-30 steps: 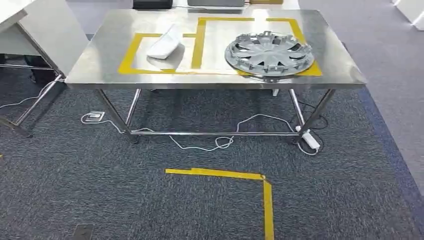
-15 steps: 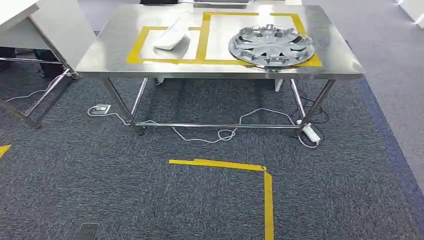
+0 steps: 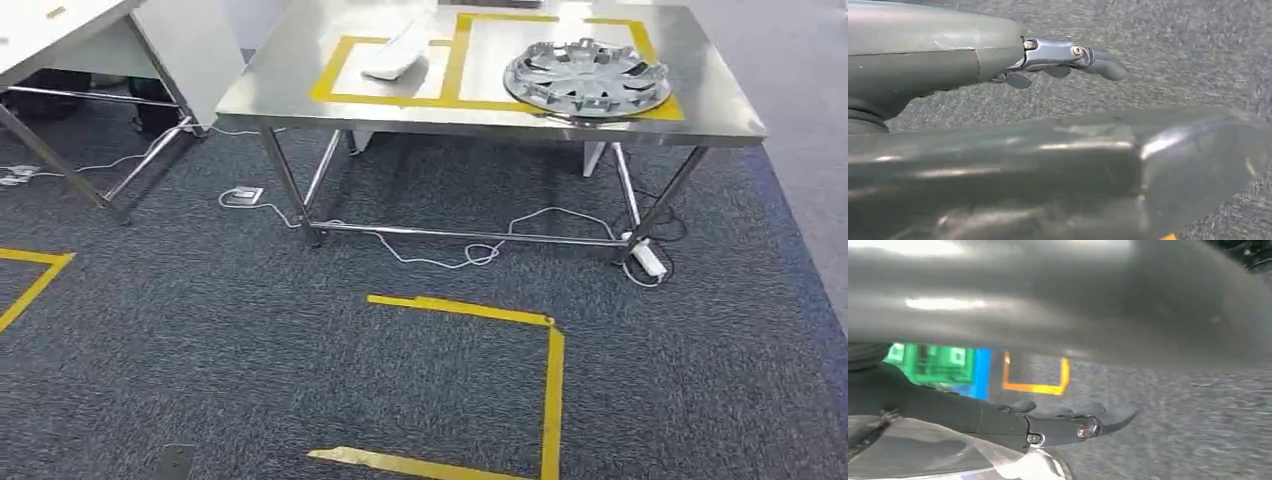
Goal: Take the parts from the cabinet and place them on the table.
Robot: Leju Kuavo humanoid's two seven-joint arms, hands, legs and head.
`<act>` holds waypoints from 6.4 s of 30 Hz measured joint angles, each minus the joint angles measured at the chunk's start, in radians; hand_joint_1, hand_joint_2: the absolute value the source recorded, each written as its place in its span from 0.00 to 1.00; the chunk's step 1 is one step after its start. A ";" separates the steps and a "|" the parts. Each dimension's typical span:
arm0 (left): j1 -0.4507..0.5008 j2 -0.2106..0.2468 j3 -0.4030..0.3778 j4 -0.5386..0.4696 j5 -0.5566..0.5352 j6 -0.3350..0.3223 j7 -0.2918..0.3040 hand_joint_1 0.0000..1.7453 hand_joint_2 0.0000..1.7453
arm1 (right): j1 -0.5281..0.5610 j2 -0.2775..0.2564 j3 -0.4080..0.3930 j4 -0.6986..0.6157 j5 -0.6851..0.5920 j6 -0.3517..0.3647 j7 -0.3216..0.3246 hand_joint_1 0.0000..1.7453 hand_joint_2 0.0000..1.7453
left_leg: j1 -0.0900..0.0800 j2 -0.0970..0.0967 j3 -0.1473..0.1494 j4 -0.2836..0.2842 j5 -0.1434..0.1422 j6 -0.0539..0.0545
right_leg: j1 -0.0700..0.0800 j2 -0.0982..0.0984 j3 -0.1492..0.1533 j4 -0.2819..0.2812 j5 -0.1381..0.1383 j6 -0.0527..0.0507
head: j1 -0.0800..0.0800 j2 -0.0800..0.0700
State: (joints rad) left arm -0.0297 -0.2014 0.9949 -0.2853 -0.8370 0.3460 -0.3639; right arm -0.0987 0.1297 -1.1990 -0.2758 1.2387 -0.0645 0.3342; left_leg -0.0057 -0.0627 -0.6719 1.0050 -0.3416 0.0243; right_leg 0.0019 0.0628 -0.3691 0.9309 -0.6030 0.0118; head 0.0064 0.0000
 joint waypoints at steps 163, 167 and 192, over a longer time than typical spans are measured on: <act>-0.001 0.009 0.018 0.023 -0.115 -0.003 -0.053 0.00 0.00 | 0.015 -0.013 0.002 0.012 0.020 -0.006 -0.012 0.00 0.00 | 0.018 0.054 -0.023 0.280 -0.236 -0.055 | -0.007 -0.115 -0.126 0.036 0.080 -0.024 | 0.001 0.000; -0.003 0.011 0.018 0.023 -0.115 -0.004 -0.055 0.00 0.00 | 0.015 -0.012 0.002 0.013 0.020 -0.006 -0.012 0.00 0.00 | 0.009 0.140 0.110 0.019 -0.119 -0.057 | -0.004 -0.160 -0.104 0.039 0.052 0.002 | -0.001 0.000; -0.010 0.008 0.029 0.026 -0.122 -0.004 -0.073 0.00 0.00 | 0.017 -0.009 0.002 0.014 0.024 -0.014 -0.024 0.00 0.00 | 0.016 0.054 -0.024 0.320 -0.284 -0.058 | -0.016 -0.095 -0.151 0.073 0.070 -0.026 | 0.000 0.000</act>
State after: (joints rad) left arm -0.0397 -0.1934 1.0243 -0.2594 -0.9586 0.3418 -0.4368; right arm -0.0814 0.1205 -1.1967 -0.2613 1.2623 -0.0782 0.3101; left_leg 0.0107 -0.0090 -0.6958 1.3247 -0.6258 -0.0338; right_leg -0.0139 -0.0322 -0.5196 1.0042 -0.5331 -0.0139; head 0.0061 0.0000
